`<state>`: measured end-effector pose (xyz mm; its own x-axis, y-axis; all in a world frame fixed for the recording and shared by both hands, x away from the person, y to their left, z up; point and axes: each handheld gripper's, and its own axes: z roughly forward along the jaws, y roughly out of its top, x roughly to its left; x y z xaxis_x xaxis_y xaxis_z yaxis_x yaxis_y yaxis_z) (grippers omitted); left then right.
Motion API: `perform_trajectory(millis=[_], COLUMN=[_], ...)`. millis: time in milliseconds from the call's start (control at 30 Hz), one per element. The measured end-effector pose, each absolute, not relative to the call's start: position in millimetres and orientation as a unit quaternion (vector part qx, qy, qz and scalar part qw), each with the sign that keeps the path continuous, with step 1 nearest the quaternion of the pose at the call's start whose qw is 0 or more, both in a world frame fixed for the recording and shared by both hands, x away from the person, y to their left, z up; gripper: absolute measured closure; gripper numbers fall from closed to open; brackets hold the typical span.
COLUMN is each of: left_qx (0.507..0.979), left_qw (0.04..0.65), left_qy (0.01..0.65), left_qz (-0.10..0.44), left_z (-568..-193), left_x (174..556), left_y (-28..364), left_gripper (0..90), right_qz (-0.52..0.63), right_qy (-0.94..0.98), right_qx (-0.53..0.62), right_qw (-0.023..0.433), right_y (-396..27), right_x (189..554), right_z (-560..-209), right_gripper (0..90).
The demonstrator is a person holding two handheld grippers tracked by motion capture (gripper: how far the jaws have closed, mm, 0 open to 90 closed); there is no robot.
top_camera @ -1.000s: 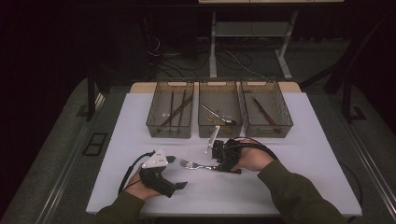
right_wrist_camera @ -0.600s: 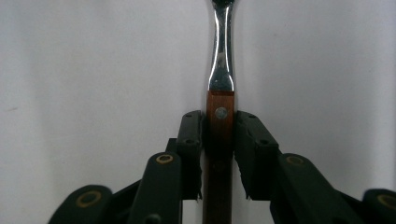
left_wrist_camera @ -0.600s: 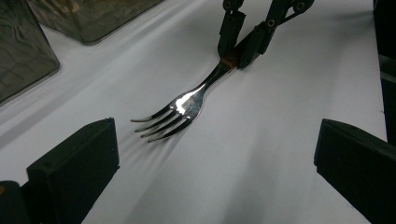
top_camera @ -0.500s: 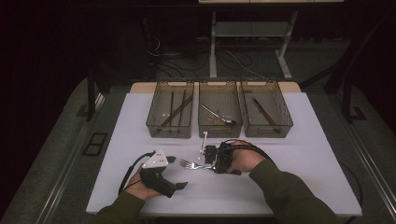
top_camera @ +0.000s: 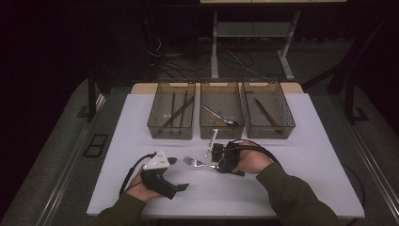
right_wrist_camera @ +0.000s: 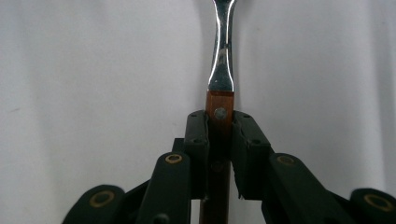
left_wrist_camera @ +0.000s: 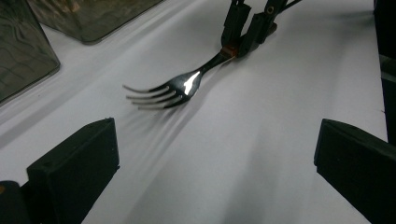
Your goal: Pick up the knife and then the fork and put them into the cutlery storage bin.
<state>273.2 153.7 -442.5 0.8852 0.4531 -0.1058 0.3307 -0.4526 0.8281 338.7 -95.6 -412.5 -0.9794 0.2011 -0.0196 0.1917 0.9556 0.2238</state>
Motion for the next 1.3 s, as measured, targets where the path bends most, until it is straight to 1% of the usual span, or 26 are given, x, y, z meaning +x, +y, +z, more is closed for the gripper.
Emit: perform_trajectory(millis=[500, 900, 1300], left_qx=[0.846, 0.846, 0.849], left_qw=[0.475, 0.476, 0.473], left_qy=[0.234, 0.234, 0.228], left_qz=[0.061, 0.062, 0.063], left_z=[-443, -442, -442], left_x=[274, 274, 274], left_y=[155, 156, 156], left_gripper=[0.0, 0.0, 0.0], right_qz=[0.18, 0.246, 0.283], right_qy=[0.973, 0.951, 0.933], right_qx=[0.145, 0.183, 0.217], right_qw=[0.029, 0.044, 0.05], right_y=[-125, -158, -181], right_x=[344, 344, 347], right_z=[-405, -400, -394], right_gripper=[77.2, 77.2, 77.2])
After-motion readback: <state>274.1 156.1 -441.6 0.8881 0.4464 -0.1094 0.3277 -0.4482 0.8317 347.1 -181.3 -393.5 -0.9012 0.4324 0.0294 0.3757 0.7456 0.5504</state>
